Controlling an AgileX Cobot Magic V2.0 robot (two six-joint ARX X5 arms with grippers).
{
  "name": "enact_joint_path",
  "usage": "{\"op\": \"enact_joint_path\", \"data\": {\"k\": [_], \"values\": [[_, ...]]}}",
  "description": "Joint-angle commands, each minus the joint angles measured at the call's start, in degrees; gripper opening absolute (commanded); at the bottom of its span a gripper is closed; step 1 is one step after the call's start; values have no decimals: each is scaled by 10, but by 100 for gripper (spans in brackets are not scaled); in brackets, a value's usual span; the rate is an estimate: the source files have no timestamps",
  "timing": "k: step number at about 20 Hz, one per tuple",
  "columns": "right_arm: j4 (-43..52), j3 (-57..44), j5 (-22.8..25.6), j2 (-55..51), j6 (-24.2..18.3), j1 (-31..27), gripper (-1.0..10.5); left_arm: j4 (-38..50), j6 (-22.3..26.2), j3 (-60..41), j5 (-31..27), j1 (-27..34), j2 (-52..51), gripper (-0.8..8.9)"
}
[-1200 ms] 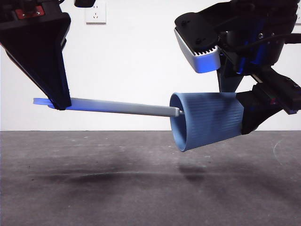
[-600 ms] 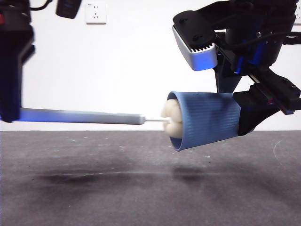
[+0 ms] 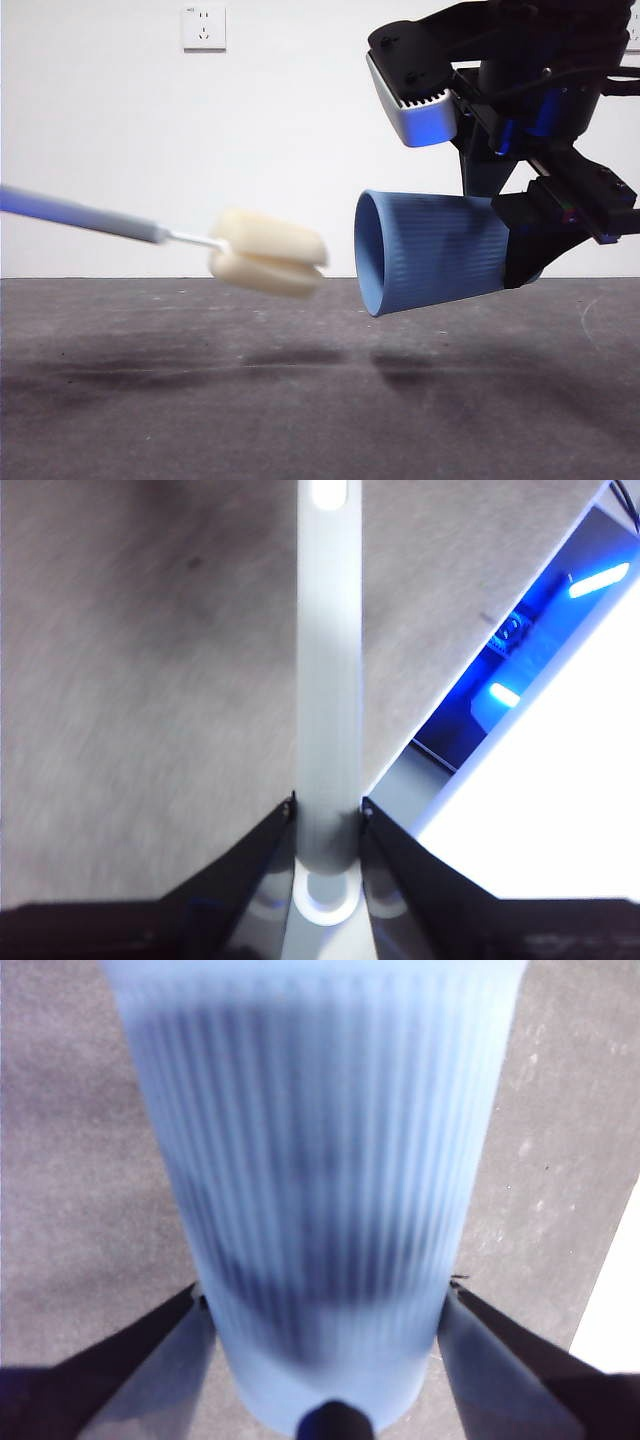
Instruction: Pick up the cup brush,pick up the cup,insert the brush into the cup,clean the cup,put the cup brush back,put the cup back to the fixed position on the table
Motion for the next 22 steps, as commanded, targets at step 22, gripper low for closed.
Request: {"op": "enact_joint_path", "data": {"k": [22], "values": [[106, 2, -174, -175, 659, 0, -17, 441, -373, -186, -17, 68, -26, -9]]}}
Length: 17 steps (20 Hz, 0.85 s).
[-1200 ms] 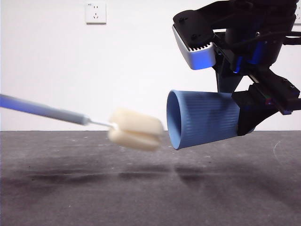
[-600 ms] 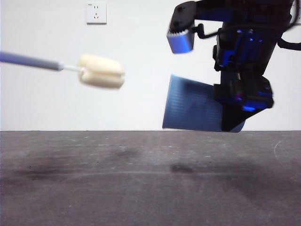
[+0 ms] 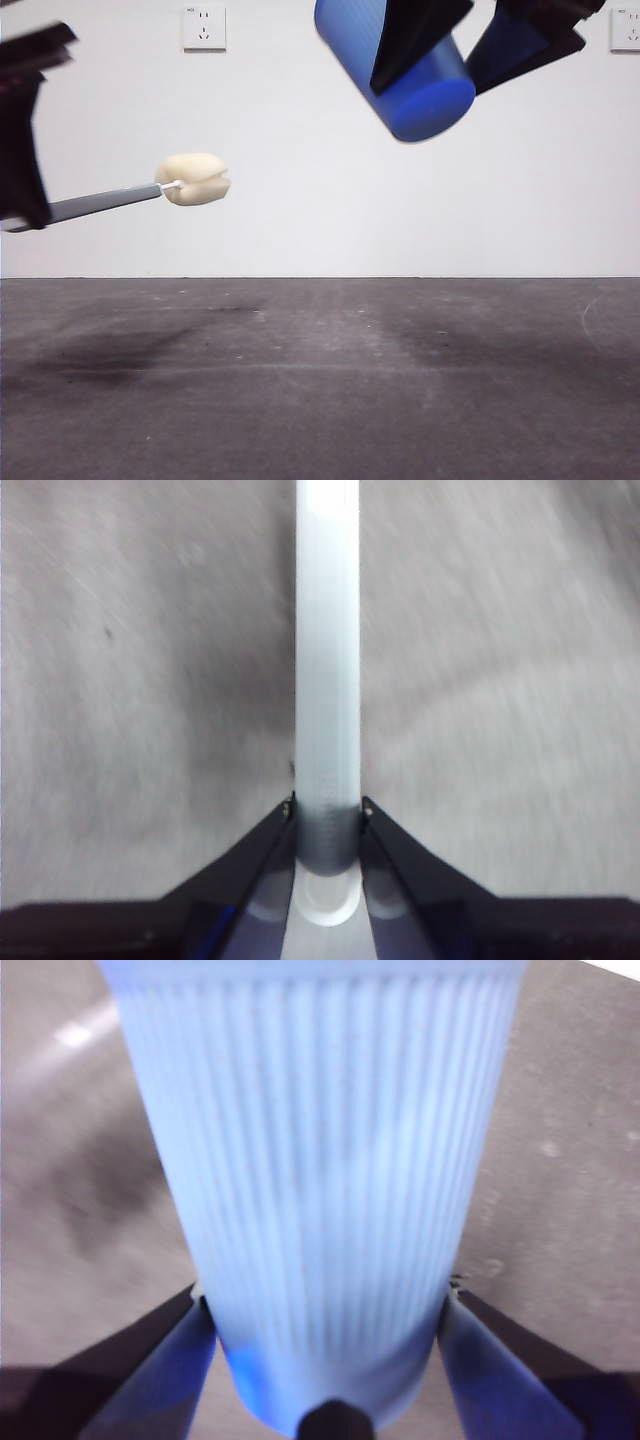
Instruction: Pick up the cup brush,pick up the cup,insert the brush into the cup,clean the cup,put the cup brush back,put the cup back to the fixed position on the table
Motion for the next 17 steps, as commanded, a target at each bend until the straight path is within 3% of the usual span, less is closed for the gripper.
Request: {"op": "enact_joint_path", "data": {"k": [1, 10, 17], "values": [[5, 2, -16, -14, 33, 0, -17, 46, -34, -2, -3, 2, 42, -9], [4, 2, -15, -21, 38, 1, -17, 190, -92, -2, 14, -29, 215, -9], [4, 2, -16, -21, 47, 1, -17, 222, -107, -2, -18, -37, 290, -9]]}}
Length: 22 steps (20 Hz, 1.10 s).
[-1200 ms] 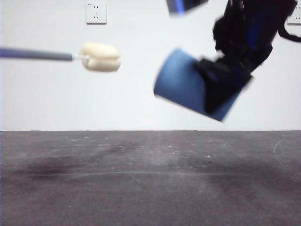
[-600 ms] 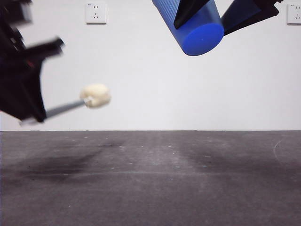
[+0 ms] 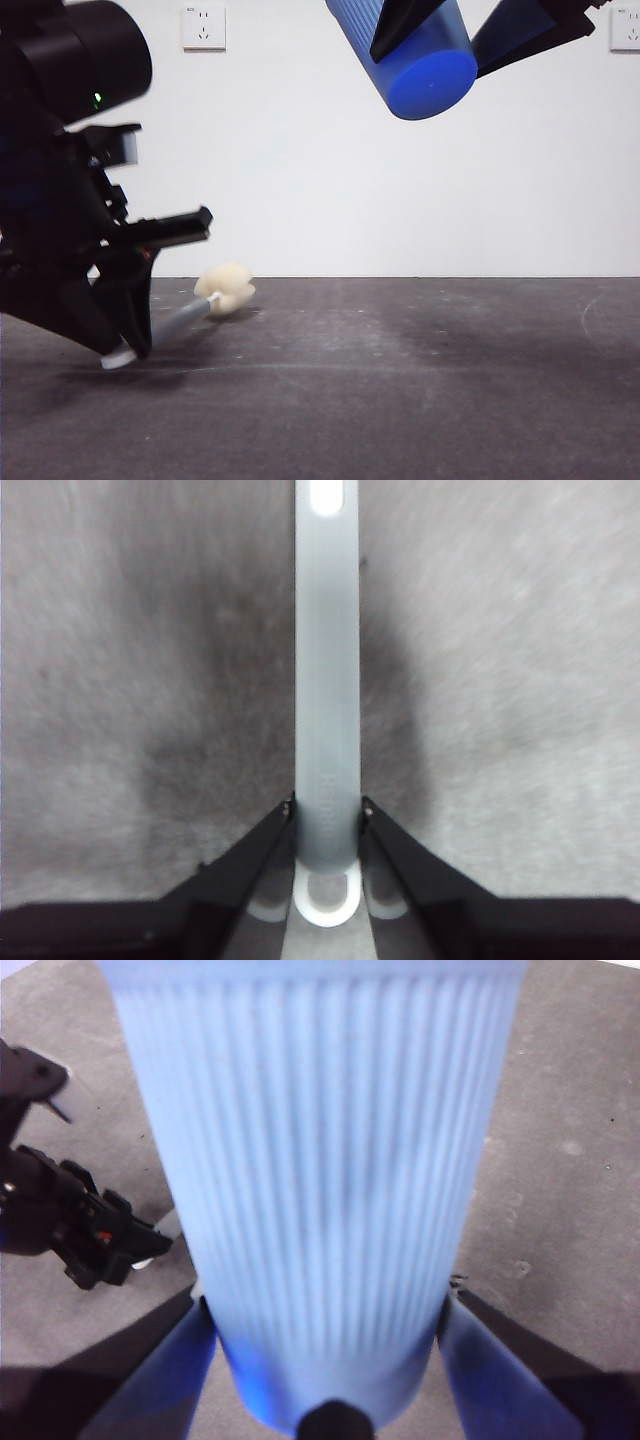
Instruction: Pick up the cup brush,pick up the cup,insert the brush into the cup,clean the cup,put the cup brush back,put the cup back to the fixed position on the table
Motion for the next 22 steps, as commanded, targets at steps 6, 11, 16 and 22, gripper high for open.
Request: {"op": "enact_joint_path", "data": {"k": [6, 11, 16, 22], "values": [[5, 2, 0, -1, 12, 1, -17, 20, -1, -2, -33, -3, 21, -9], [5, 2, 0, -1, 16, 1, -17, 19, 25, -2, -20, -2, 21, 104], [5, 2, 0, -1, 20, 1, -17, 9, 27, -2, -13, -2, 21, 292], [5, 2, 0, -1, 19, 1, -17, 7, 28, -2, 1, -2, 18, 293]]}}
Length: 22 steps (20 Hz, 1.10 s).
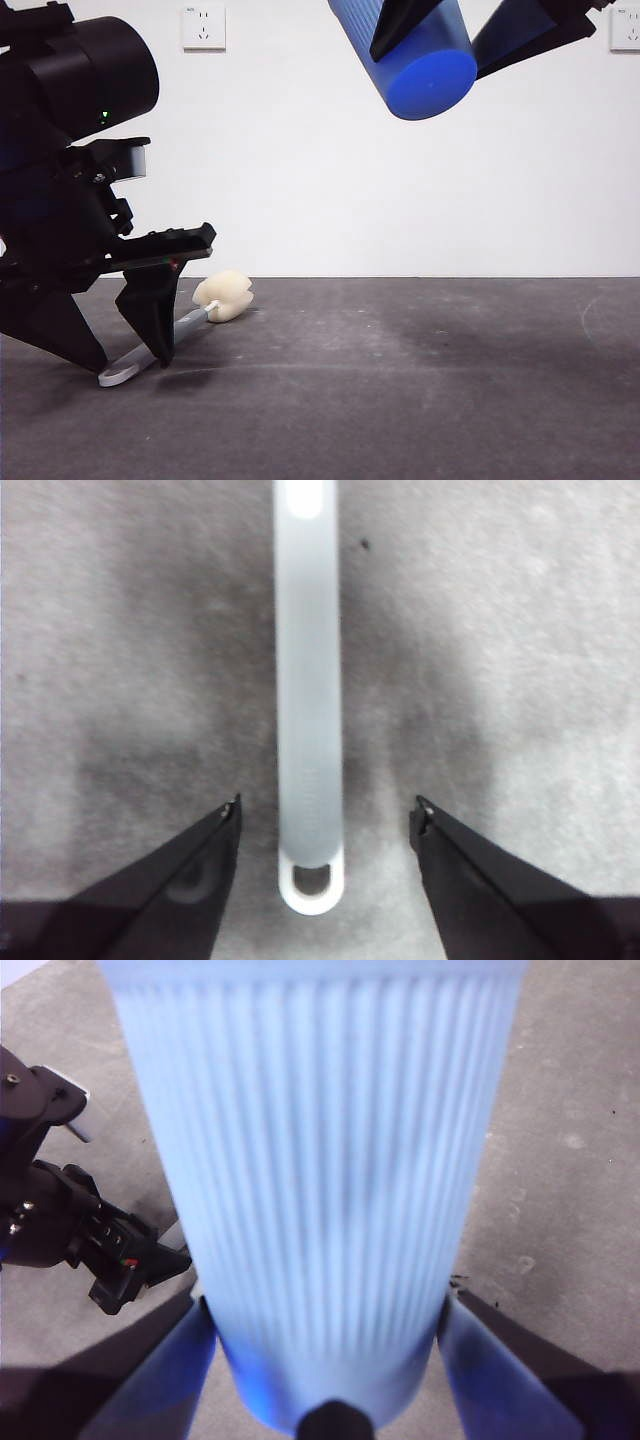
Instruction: Pick up the cup brush,pick up the cup,insert the brush into the cup,clean the cup,put the cup brush back,put the cup back to the fixed position on the table
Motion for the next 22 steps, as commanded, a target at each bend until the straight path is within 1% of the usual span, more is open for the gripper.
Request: {"op": "enact_joint_path", "data": {"k": [1, 3, 6, 7, 10, 13, 16, 17, 19, 22], "values": [[7, 2, 2, 0, -1, 1, -17, -8, 7, 0, 2, 0, -7, 293], [24, 2, 7, 9, -33, 0, -17, -14, 7, 2, 2, 0, -35, 293], [92, -10, 19, 32, -45, -11, -17, -27, 9, 5, 2, 0, -103, 293], [116, -21, 20, 47, -48, -17, -17, -39, 15, 5, 2, 0, -137, 293], [187, -46, 20, 103, -85, -36, -17, -90, 31, 5, 2, -1, -233, 292], [309, -60, 16, 182, -87, -57, -17, -145, 38, 5, 2, -1, -324, 292], [388, -60, 14, 273, -87, -77, -17, -191, 38, 5, 1, -1, -386, 292], [417, -60, 3, 308, -87, -84, -17, -207, 38, 5, 0, -1, -402, 292], [458, -60, -13, 365, -85, -98, -17, -232, 38, 5, 0, -1, -423, 292], [501, -60, -14, 423, -85, -115, -17, -255, 38, 5, -2, -1, -429, 292]]}}
